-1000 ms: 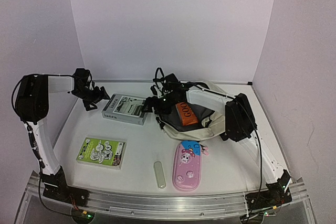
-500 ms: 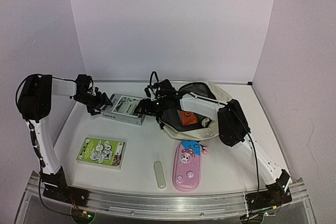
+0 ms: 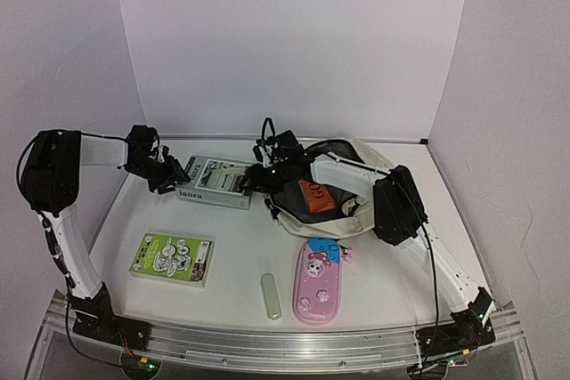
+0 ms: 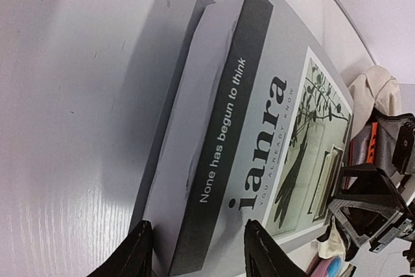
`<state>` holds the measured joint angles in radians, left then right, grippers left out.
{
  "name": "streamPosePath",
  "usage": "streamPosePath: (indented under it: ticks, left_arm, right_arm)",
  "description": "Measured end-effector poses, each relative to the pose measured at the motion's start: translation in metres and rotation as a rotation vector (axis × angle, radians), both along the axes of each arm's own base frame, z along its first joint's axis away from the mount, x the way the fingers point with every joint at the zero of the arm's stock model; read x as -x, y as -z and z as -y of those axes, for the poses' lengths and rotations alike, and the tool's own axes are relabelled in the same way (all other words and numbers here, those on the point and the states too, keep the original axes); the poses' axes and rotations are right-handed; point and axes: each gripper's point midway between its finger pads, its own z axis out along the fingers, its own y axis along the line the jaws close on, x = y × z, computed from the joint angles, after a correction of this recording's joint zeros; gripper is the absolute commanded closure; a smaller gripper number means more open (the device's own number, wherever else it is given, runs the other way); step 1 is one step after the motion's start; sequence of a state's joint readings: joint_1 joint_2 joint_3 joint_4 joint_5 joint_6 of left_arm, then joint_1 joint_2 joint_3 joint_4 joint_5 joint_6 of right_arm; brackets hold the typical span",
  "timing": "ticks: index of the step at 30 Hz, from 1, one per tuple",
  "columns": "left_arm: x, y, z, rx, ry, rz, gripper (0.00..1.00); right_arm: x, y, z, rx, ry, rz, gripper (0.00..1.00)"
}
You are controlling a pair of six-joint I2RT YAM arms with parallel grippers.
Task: Pack the student bag
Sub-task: Pick up the book from the center of the board.
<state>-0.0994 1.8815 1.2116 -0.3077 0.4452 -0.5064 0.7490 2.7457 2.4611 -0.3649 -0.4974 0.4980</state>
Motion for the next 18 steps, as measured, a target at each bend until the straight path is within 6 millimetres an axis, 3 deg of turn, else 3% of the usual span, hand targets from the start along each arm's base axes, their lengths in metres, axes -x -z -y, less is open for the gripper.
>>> streamPosePath:
  ticks: [5, 11, 14, 18]
  left_arm:
    - [-0.001, -0.026, 0.0, -0.004, -0.003, 0.061, 0.53]
    - [0.004, -0.027, 0.02, -0.011, 0.039, 0.065, 0.53]
    - [0.006, -0.027, 0.041, -0.011, 0.078, 0.069, 0.52]
    - [0.009, -0.023, 0.07, 0.003, 0.128, 0.063, 0.52]
  right_arm:
    - [-0.003, -0.043, 0.001, -0.032, 0.01, 0.047, 0.54]
    - [0.001, -0.101, 0.014, -0.056, 0.028, 0.111, 0.55]
    - [0.004, -0.116, 0.031, -0.025, 0.048, 0.14, 0.55]
    - [0.014, -0.12, 0.058, 0.03, 0.059, 0.165, 0.54]
